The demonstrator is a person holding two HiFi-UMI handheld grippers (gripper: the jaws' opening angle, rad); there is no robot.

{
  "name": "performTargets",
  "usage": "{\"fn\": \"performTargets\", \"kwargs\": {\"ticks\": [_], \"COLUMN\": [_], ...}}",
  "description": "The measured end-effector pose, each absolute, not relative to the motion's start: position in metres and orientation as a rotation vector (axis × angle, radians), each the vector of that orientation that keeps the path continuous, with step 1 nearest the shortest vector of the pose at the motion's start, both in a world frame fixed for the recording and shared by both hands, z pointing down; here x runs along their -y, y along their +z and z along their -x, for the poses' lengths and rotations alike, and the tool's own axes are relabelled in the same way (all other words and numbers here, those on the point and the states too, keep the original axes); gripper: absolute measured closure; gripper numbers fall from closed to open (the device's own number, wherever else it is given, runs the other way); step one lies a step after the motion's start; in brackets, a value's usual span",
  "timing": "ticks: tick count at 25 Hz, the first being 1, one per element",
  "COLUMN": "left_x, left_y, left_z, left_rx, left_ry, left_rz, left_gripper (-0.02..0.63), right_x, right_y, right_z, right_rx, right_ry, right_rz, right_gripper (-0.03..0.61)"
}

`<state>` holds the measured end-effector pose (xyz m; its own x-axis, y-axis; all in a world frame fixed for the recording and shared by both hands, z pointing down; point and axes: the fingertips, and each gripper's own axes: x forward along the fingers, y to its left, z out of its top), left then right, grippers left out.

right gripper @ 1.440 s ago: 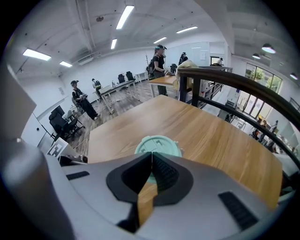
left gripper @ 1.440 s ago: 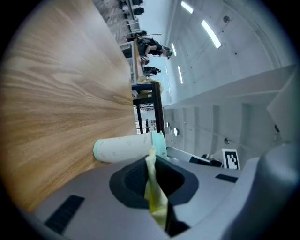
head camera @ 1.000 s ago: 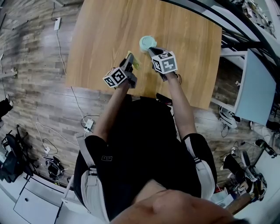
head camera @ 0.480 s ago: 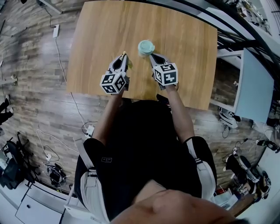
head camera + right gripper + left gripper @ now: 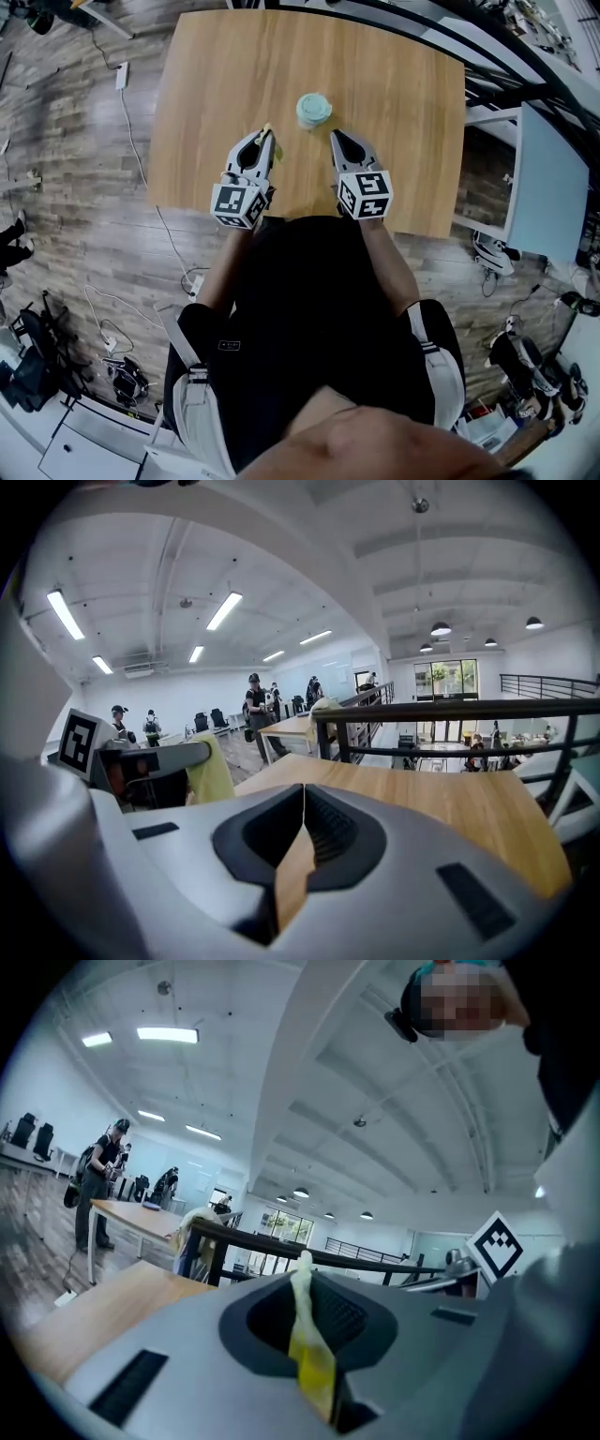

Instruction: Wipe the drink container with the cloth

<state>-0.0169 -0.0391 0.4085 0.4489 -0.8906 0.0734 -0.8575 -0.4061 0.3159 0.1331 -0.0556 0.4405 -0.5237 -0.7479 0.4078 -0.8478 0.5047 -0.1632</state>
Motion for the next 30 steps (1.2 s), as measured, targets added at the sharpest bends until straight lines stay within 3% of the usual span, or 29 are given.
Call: {"fn": "performTargets", "kwargs": {"ticks": [12,30], "left_x": [0.007,0.009], "left_y": [0.392,0.401], "left_z": [-0.004,-0.007], "left_rx": [1.456,1.439], "left_ry": [-0.11,-0.094], "left_rz": [-2.445,-2.431], "left_gripper": [0.574,0.574], "right_x": [0.01,0.014], "right_y": [0.393,0.394], "right_z": [-0.151,-0.159], "right_rx": [2.603,2.612], "right_ry": [0.333,0.34], "right_rz": [-1.566,-1.574], "right_gripper": [0.546,0.548]}}
